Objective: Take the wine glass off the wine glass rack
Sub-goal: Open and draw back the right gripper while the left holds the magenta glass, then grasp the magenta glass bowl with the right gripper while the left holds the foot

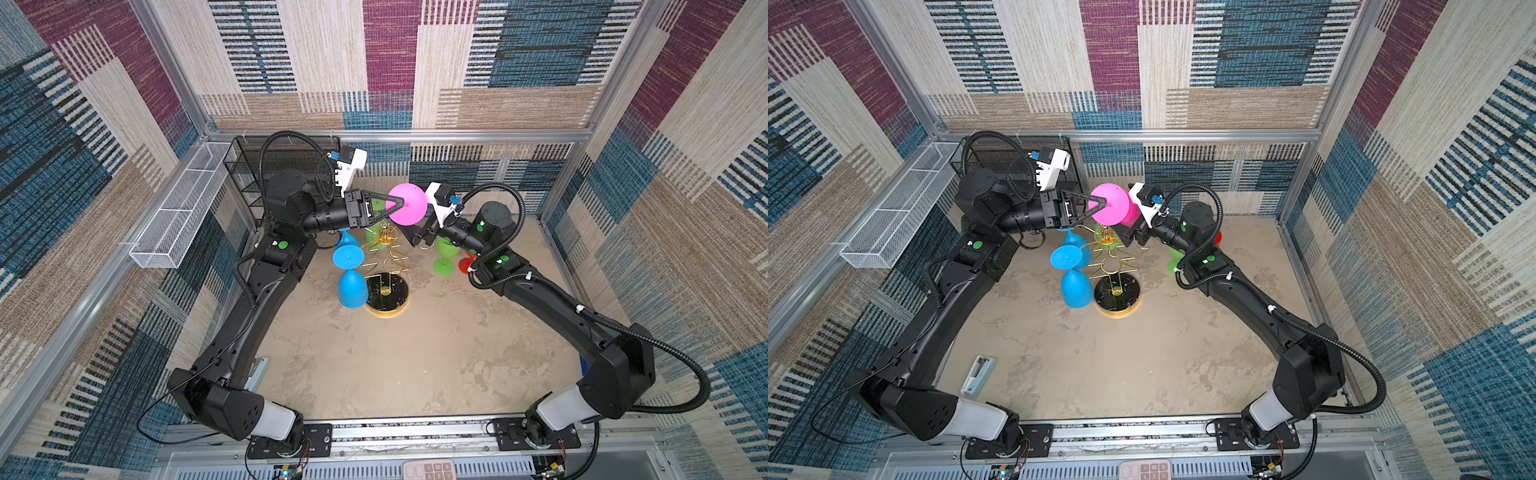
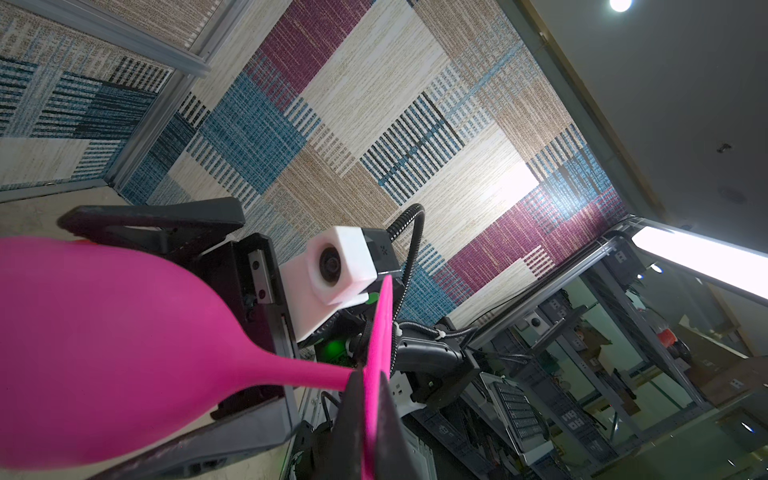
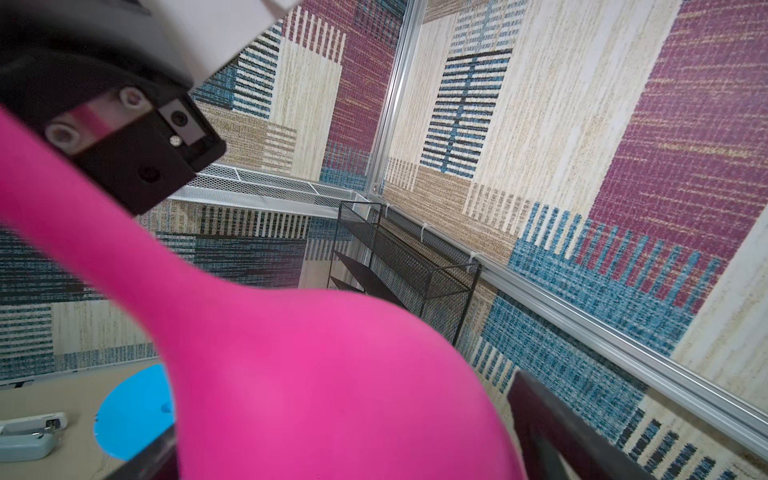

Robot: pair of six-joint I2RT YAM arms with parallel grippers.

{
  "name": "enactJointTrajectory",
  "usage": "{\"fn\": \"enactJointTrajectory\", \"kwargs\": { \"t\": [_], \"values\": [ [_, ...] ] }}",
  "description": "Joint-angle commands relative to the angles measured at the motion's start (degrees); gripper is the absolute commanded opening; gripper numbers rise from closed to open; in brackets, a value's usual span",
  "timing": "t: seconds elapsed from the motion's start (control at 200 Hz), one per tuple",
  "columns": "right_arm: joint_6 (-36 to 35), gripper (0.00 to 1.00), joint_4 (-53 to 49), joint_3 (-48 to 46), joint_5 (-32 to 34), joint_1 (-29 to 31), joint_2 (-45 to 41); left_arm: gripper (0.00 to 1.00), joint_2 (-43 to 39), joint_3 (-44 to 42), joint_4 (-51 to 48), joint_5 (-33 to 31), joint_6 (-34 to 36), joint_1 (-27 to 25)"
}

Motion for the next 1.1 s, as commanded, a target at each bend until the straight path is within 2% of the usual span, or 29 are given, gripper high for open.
{"fn": "enactJointTrajectory", "kwargs": {
  "t": [0.0,0.386,0.481,0.581,0.641,0.731,0.816,0.927,1.092],
  "values": [
    [1.0,1.0,1.2,0.7,-0.1,0.5,0.4,0.0,-0.2,0.0,2.5,1.0,-1.2,0.1],
    [2.2,0.84,-0.8,-0.8,1.6,0.7,-1.9,0.0,0.0,0.1,3.0,1.1,-1.4,0.7],
    [2.3,0.79,-2.2,-0.7,1.7,0.8,-2.4,0.2,0.1,0.1,3.5,1.6,-1.5,1.1],
    [3.1,0.74,-4.4,-0.2,2.6,0.9,-3.1,0.33,-0.1,-0.5,3.5,0.7,-0.6,2.0],
    [3.6,0.7,-6.2,0.4,3.5,0.9,-3.5,0.38,-0.5,-1.4,3.5,-0.3,0.0,2.5],
    [3.9,0.67,-10.4,1.4,4.3,0.9,-4.4,0.42,-1.0,-2.4,3.5,-1.4,1.4,3.5],
    [4.6,0.64,-17.7,4.5,5.5,0.9,-5.0,0.44,-2.2,-3.4,1.2,-4.5,6.0,4.5],
    [5.5,0.61,-27.7,9.4,7.0,0.8,-5.8,0.47,-5.1,-5.7,-3.1,-14.2,19.4,4.7],
    [6.9,0.58,-41.5,16.4,10.0,1.0,-7.0,0.52,-7.9,-12.2,4.7,-27.3,35.4,4.6]
  ]
}}
